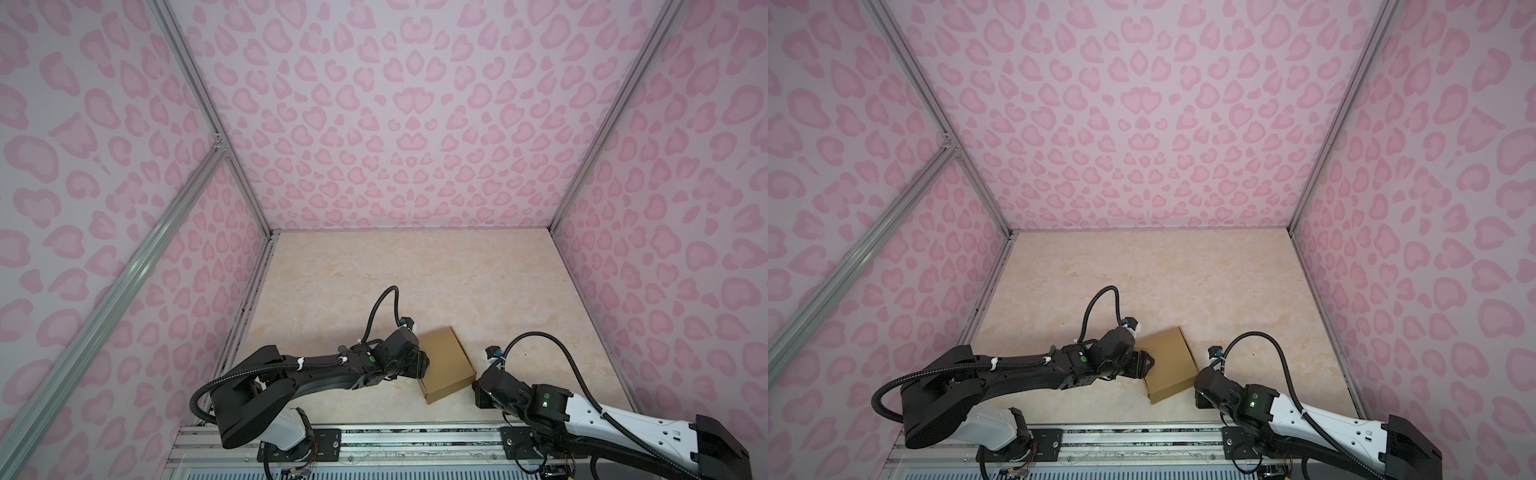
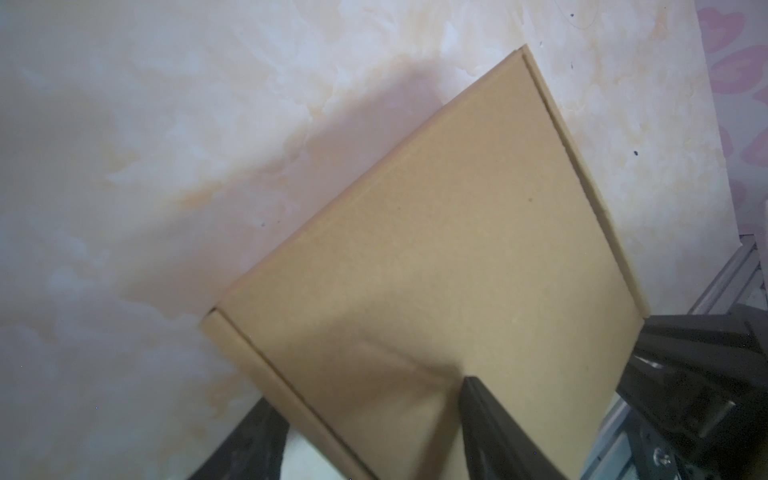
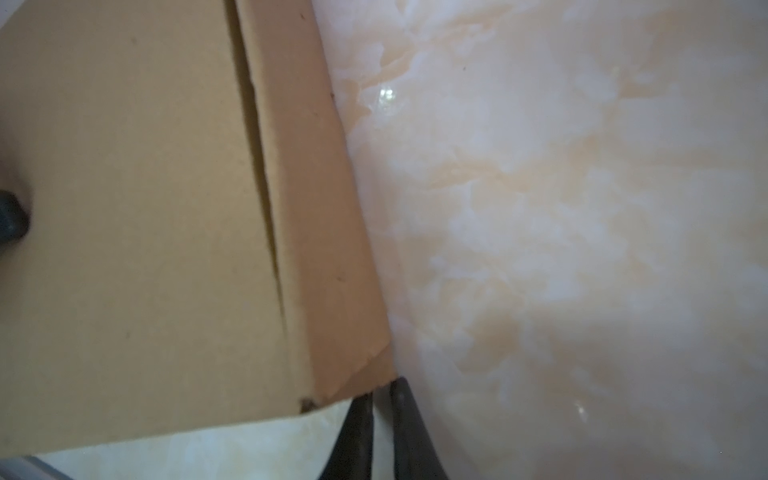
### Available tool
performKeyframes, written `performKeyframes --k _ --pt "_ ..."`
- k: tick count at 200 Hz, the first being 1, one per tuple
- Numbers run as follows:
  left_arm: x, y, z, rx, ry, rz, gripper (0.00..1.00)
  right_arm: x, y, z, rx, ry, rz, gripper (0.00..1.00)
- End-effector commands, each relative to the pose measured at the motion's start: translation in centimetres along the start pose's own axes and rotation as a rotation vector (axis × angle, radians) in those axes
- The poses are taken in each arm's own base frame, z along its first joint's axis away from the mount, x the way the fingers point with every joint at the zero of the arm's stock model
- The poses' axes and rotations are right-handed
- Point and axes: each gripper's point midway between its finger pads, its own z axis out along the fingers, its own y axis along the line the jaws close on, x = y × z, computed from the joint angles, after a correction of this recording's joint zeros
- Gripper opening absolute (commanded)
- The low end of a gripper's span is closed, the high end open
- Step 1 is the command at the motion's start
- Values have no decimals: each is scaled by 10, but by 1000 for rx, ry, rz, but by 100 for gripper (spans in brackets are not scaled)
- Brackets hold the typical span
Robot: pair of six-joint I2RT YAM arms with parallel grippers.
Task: Assemble paper box
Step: Fold and tuck the lid into the gap.
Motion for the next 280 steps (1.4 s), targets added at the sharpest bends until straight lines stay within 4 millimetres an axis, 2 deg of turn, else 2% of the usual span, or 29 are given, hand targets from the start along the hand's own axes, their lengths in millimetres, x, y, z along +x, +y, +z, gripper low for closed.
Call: performKeyframes --k 1,29,53,113,178,201,233,280 --pt "40 20 -1 -53 164 40 66 -21 14 -1 -50 -84 0 14" --pt "40 17 0 -40 169 41 66 -34 32 -2 -126 -117 10 14" --pt "40 15 1 -34 173 38 66 -35 45 -7 -182 -109 12 15" --pt "35 12 -1 -33 165 42 66 -6 77 -16 -276 -93 -15 15" --pt "39 14 -1 -28 168 29 66 14 138 7 -313 11 -135 16" --pt "43 14 0 -21 175 21 66 13 153 12 -329 8 -143 16" --pt "44 14 -2 -21 175 28 65 11 157 18 -337 8 -129 16" --pt "30 23 -11 -68 137 46 66 -1 159 5 -311 -21 -209 16"
